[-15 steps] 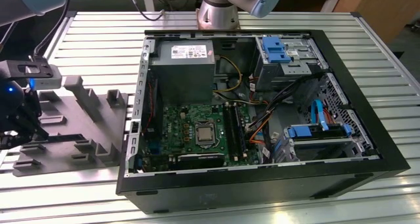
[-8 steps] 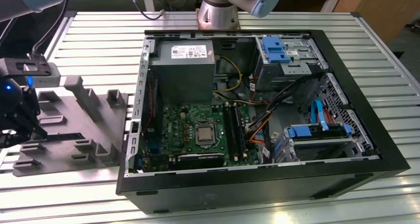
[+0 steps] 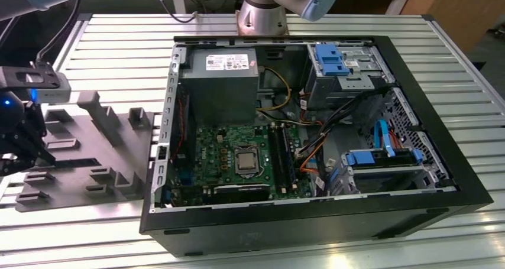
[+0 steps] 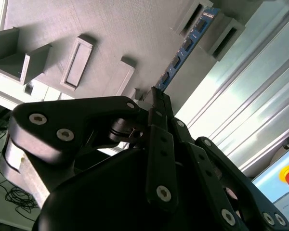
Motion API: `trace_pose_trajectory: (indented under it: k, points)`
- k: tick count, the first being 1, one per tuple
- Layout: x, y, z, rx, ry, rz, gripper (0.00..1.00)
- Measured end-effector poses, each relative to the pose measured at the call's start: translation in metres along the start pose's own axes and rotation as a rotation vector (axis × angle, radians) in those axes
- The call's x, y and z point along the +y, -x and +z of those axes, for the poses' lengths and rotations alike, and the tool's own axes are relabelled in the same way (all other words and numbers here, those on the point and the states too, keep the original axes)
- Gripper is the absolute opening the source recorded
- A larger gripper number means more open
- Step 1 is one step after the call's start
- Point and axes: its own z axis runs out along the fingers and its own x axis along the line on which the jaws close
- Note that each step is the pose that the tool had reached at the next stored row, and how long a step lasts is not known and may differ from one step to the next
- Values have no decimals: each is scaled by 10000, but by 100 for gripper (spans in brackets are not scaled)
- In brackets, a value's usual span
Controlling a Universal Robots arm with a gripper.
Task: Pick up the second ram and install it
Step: 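Pick up the second ram and move it above second insertion slot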
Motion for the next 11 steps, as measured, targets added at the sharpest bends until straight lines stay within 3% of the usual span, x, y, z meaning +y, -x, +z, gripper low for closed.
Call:
trace_pose_trajectory:
  k: [11]
  points:
    - [2,1,-53,1,-1,0,11]
